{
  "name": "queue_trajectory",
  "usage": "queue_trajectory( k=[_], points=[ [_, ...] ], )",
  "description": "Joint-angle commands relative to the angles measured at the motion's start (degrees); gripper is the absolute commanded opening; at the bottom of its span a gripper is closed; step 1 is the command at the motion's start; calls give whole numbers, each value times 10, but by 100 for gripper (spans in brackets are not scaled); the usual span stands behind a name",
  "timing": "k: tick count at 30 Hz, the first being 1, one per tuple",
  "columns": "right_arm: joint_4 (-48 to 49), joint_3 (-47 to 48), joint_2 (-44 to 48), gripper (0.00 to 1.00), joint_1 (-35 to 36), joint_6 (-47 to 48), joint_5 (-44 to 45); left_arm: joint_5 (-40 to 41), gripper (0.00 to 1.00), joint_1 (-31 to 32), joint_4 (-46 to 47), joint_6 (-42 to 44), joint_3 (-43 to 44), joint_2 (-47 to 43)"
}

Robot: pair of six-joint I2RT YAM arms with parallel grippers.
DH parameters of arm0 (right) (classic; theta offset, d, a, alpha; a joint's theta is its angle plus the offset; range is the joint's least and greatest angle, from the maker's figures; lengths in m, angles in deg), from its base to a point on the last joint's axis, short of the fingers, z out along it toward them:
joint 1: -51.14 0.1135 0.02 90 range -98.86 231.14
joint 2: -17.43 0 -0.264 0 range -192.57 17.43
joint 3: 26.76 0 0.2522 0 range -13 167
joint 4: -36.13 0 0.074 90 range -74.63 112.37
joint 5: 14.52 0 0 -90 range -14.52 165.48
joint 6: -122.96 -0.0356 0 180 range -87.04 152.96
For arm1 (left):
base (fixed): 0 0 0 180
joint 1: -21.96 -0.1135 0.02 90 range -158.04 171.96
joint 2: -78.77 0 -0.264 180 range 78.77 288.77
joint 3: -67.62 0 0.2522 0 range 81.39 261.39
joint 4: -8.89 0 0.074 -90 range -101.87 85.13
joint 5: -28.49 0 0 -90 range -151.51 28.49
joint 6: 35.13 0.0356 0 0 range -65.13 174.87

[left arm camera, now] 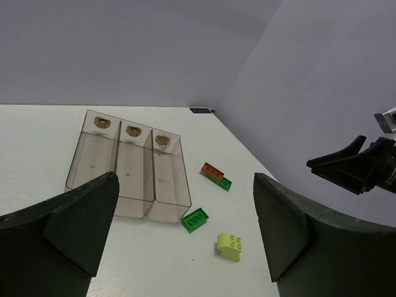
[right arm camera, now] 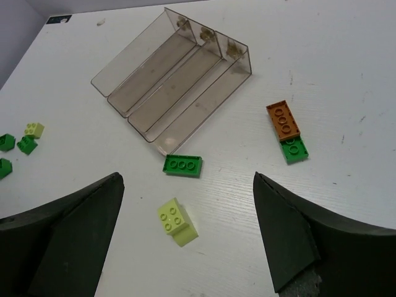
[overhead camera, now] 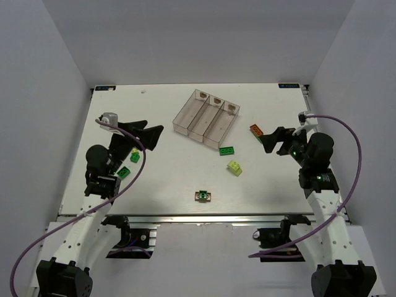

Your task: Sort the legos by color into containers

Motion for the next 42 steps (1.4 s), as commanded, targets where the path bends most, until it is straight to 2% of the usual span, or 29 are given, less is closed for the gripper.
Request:
queue_trajectory(
  k=[1,5,6,8,10,12,14,19,21,26,28,32,36,37,39,42],
  points=[
    [11,12,9,90,0,18,-56,-6,98,7,6,-1,-2,-3],
    [66,-47,59,90,0,126,-191,20,98,7,-10,0,2,-5],
    [67,-69,68,90,0,201,-254,25,98,7,-16,1,4,-6],
    [63,-85,81,90,0,239,-283,36,98,7,-29,7,8,-8],
    [39,-76,73,89,0,286,-319,47,98,7,-35,9,9,-9],
    [-34,-56,46,90,3,334,-374,48,98,7,-38,13,9,-8],
    [-54,-43,29,89,4,358,-376,48,98,8,-37,14,8,-5],
    [-44,-52,33,89,14,368,-321,37,98,10,-26,8,5,10],
    [-38,-55,30,80,15,364,-285,31,98,15,-40,16,14,33],
    [-49,-48,19,77,17,366,-230,42,98,18,-94,26,46,62],
    [-61,-45,8,78,26,375,-211,61,98,19,-111,27,51,76],
    [-90,-35,-31,82,68,411,-117,75,97,19,-141,20,66,96],
    [-100,-32,-84,83,121,440,-40,90,90,36,-154,19,74,97],
    [-100,-32,-92,83,140,438,-32,98,89,42,-156,26,74,93],
    [-88,-31,-105,89,157,427,-6,118,87,52,-170,32,78,91],
    [-47,-37,-119,90,193,374,33,131,83,76,-187,46,85,97]
  ],
)
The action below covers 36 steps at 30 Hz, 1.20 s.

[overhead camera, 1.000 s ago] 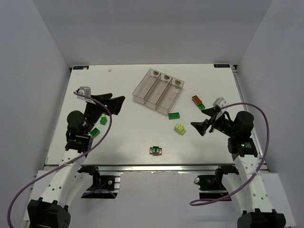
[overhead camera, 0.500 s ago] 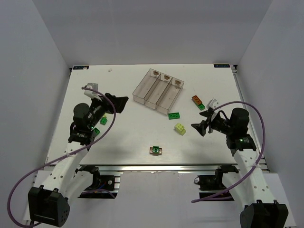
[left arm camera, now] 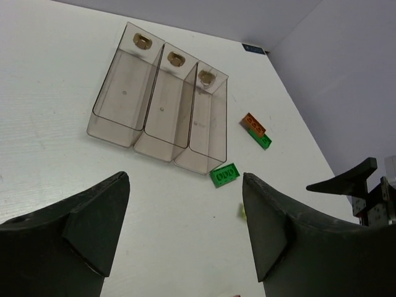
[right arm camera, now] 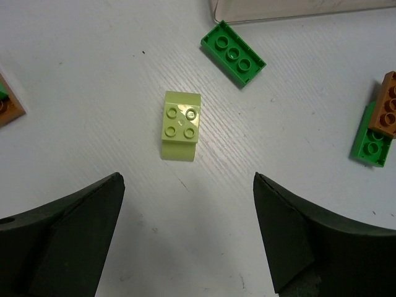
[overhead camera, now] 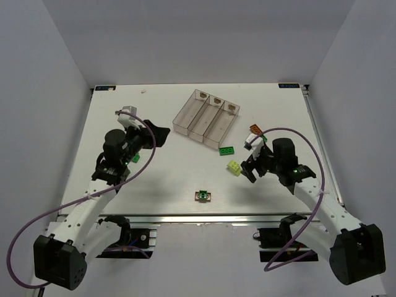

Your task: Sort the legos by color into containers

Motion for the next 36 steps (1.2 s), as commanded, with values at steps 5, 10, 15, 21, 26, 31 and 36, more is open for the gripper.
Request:
queue_trajectory(
  k=[5,10,15,21,26,31,36],
  points=[
    [92,32,-52,89,104,-93,191,59,82,73,-65,51,50,13],
    [57,120,-160,89,142,-105,211,58,83,92,-64,54,48,6],
    [45,161,-238,89,153,-100,265,62,83,95,-58,64,44,-8],
    [43,142,-228,88,154,-89,188,67,83,95,-62,69,45,-6],
    [45,138,-249,86,154,-72,178,59,80,95,-65,67,49,11],
    [37,138,-263,79,154,-59,168,48,78,96,-65,63,53,16],
    [25,139,-279,75,153,-47,160,48,78,97,-65,61,48,8]
  ],
)
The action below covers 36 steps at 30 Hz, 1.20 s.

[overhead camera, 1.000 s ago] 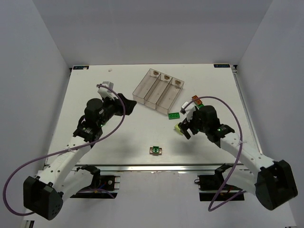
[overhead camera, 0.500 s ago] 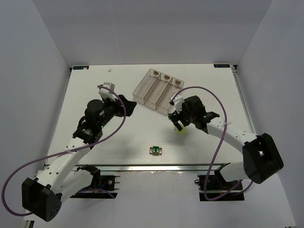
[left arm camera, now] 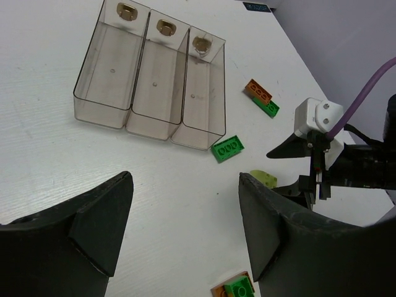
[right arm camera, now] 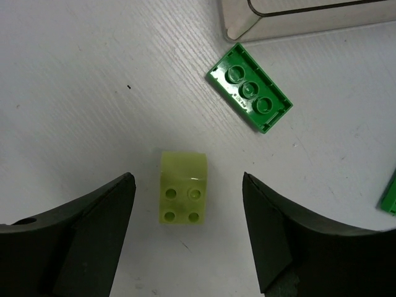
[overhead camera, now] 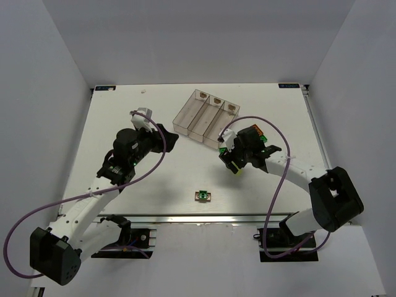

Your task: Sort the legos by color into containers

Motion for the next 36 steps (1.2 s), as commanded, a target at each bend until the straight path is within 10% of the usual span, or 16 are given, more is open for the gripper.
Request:
queue_trajectory(
  k=[1,14,36],
  points=[
    [-9,2,-13,73,0,17,-15,-6,78,5,0,2,17,-12],
    [-19,8,-38,64,-2,20,-9,7,78,12,0,4,14,-24],
    [-26,15,-23,20,-8,2,-34,-97,78,15,72,-10,-19,-31]
  ],
)
